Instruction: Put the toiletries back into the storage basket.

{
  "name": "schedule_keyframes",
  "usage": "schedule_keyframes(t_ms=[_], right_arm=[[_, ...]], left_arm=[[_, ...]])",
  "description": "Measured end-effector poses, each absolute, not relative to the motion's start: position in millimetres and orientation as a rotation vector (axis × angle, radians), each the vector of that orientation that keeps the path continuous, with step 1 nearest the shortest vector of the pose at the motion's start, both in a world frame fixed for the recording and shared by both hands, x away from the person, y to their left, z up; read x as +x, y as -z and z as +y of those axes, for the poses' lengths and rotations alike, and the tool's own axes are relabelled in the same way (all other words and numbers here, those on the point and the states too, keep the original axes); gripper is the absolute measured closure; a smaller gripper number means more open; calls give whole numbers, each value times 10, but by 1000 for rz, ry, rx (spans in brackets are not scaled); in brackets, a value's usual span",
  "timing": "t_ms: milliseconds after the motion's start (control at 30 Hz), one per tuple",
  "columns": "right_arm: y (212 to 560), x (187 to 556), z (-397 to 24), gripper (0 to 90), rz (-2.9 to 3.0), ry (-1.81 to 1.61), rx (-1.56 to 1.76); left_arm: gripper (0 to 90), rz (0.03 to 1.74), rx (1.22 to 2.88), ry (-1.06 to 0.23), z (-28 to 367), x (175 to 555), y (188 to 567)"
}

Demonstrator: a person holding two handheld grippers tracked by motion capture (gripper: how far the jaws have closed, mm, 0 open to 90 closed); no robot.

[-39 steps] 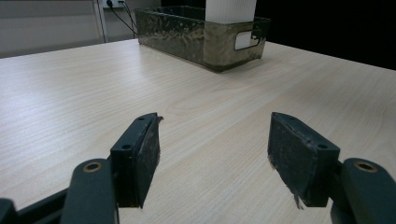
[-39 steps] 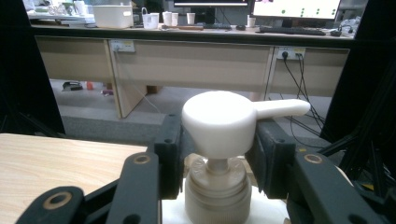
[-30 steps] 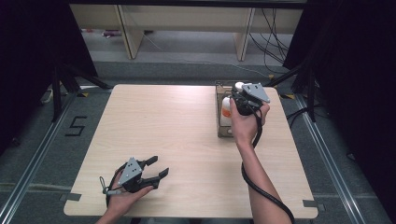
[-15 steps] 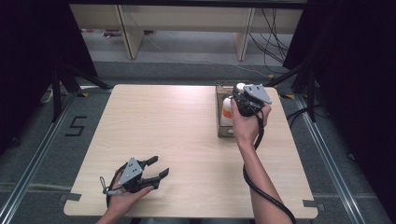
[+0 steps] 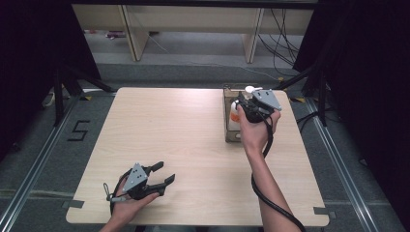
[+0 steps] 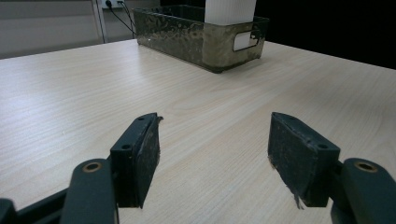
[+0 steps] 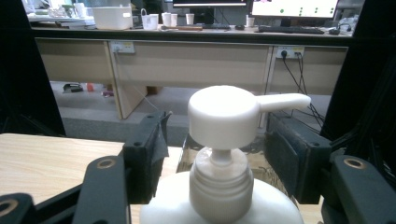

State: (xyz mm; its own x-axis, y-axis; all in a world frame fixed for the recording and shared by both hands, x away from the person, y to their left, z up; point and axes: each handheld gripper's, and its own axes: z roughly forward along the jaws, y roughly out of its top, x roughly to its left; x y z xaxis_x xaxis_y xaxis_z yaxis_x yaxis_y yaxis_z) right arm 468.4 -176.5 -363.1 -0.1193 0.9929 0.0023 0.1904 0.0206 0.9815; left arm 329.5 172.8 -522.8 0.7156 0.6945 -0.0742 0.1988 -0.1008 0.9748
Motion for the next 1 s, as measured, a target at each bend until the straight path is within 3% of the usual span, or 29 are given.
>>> schedule_keyframes(t_ms=[1000], right_arm=[[3703, 4235, -2008, 407, 1538, -1226, 1260]], left_arm=[[336, 729, 1660, -493, 1729, 3292, 5227]])
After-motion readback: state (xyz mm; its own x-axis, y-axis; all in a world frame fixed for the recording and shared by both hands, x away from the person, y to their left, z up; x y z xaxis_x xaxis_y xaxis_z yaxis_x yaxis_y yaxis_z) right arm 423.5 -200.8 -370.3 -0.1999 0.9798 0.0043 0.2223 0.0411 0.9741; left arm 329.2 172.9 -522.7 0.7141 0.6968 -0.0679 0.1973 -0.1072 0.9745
